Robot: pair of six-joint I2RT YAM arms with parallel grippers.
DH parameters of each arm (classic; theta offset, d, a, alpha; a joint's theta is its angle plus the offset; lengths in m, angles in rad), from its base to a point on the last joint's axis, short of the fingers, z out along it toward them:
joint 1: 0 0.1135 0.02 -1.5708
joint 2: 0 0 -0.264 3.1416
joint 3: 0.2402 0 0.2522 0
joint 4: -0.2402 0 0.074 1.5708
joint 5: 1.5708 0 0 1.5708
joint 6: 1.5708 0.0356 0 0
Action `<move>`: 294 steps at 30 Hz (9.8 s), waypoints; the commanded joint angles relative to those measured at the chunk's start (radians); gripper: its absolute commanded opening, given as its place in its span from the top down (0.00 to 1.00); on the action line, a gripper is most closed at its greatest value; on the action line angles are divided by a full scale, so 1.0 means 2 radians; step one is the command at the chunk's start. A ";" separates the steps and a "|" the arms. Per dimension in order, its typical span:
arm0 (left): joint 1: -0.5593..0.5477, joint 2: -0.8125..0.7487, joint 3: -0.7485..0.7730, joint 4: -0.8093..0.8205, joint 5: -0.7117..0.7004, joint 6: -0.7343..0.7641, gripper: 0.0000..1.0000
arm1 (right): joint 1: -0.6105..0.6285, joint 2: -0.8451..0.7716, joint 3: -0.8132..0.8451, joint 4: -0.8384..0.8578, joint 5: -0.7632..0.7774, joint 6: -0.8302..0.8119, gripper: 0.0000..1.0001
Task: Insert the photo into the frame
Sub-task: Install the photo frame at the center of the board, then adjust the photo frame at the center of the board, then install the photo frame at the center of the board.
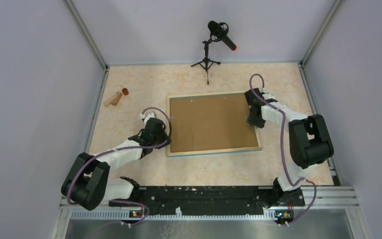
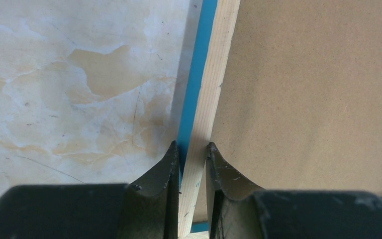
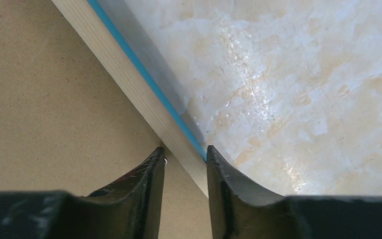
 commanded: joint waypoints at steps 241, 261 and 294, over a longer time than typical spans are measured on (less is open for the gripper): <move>-0.034 0.132 0.065 -0.106 -0.020 -0.160 0.48 | -0.010 -0.024 -0.126 0.179 -0.322 -0.150 0.52; -0.022 0.027 0.008 -0.086 0.013 0.001 0.64 | 0.077 -0.342 -0.167 0.047 -0.143 -0.052 0.01; -0.008 0.024 -0.027 -0.052 0.030 -0.001 1.00 | 0.101 -0.044 -0.019 -0.059 -0.041 0.184 0.26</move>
